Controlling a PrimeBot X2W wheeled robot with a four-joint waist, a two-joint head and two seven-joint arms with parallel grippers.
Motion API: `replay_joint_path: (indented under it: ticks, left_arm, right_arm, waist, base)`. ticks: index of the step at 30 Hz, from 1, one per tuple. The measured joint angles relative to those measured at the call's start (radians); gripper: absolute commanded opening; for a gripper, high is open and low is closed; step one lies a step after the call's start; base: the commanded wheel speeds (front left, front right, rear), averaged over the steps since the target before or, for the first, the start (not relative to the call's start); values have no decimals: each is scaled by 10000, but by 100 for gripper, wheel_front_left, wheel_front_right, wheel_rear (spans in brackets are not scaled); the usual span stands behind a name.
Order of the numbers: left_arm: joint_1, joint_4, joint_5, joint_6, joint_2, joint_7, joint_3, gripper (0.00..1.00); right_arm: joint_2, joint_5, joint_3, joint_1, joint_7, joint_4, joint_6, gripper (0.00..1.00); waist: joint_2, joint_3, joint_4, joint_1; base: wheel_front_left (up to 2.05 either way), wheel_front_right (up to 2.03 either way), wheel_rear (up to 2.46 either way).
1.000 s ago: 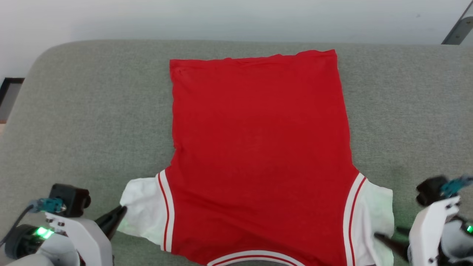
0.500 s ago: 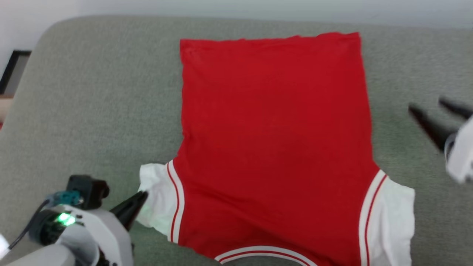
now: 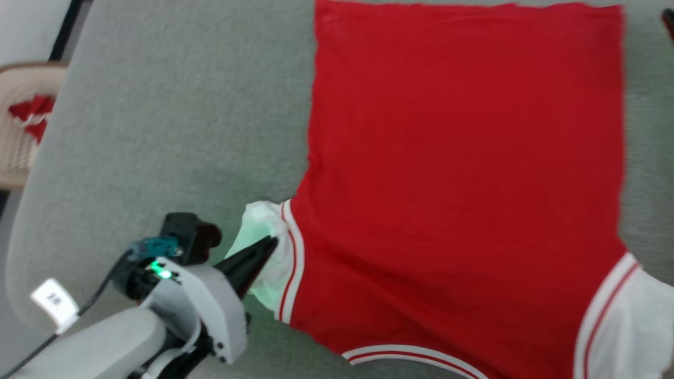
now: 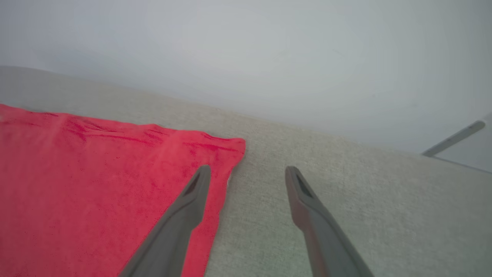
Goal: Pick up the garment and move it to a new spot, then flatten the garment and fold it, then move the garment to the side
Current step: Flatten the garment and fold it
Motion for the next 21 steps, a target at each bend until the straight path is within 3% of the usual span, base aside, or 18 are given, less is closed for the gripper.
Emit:
replay_joint_path:
  ticks: [8, 15, 16, 17, 18, 21]
  left_arm:
    - [-448, 713, 249, -619, -988, 40, -263, 0]
    - [-730, 1197, 330, -945, -1498, 25, -360, 0]
    - [-751, 1239, 330, -1009, -1534, 23, -362, 0]
    - [-769, 1290, 330, -1018, -1561, 12, -368, 0]
    - [-777, 1352, 328, -1047, -1578, 12, -368, 0]
    - [-789, 1480, 318, -1099, -1588, 12, -355, 0]
  right_arm:
    - [117, -681, -545, -1814, 577, 3325, 0, 100]
    - [240, -1348, -1310, -3030, 1068, 4995, -10, 100]
    - [219, -1473, -1354, -3177, 1204, 5164, -10, 56]
    - [201, -1599, -1356, -3308, 1392, 5302, -12, 24]
    - [188, -1678, -1354, -3431, 1567, 5421, -15, 0]
    - [232, -1987, -1336, -3659, 1868, 5637, -15, 0]
  waist:
    - [0, 820, 931, 0]
    - [0, 1379, 1600, 0]
    - [0, 1428, 1671, 0]
    - [0, 1468, 1733, 0]
    - [0, 1499, 1784, 0]
    - [0, 1521, 1821, 0]
  base:
    - [0, 0, 0]
    - [0, 0, 0]
    - [0, 0, 0]
    - [0, 0, 0]
    - [0, 0, 0]
    - [0, 0, 0]
